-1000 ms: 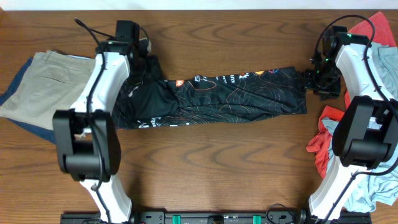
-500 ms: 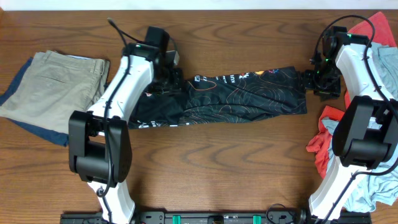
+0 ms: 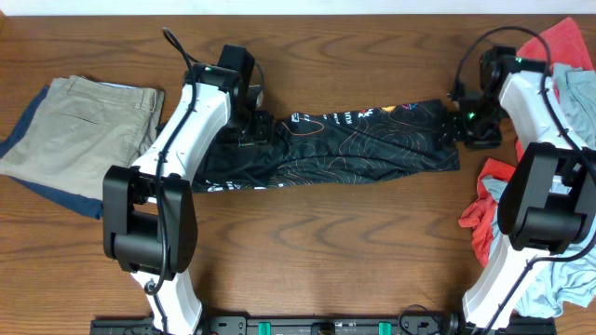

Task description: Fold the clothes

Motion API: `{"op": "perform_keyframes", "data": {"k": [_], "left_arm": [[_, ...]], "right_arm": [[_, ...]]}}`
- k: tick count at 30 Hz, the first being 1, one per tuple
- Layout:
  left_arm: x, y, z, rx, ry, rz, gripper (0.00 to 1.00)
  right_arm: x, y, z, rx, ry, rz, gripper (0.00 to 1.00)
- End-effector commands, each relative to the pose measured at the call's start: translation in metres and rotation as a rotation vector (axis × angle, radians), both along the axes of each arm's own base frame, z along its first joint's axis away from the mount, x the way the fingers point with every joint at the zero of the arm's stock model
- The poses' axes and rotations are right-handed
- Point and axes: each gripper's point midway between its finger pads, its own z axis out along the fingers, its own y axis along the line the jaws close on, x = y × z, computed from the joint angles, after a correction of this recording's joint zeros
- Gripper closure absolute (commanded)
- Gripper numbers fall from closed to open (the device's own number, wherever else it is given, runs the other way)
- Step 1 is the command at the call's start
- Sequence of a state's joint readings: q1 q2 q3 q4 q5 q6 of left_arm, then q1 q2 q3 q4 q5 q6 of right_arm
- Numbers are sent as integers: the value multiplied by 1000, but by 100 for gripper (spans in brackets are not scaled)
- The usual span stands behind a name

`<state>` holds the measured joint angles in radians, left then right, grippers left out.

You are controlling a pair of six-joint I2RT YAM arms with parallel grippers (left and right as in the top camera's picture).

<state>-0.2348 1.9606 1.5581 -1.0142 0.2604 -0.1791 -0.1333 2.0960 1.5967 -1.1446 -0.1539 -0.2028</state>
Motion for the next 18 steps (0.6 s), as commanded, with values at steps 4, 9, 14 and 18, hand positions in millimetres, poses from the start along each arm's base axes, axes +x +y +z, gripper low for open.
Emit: {"op": "perform_keyframes", "data": {"k": [4,9,14,18], "left_arm": [[-6,7,-7,27,30,0,25],[-5,11,-7,52,22,1,23],[-5,12,-8,60,22,1,21],[-5,12,-8,60,25,2,21]], "right_arm": [[-8,15,-32,63,-54,65,20],[-11,46,-44,236,-98,64,20],[-9,59,-40,315,-127,85,41],[-8,56,-41,301,-128,83,88]]}}
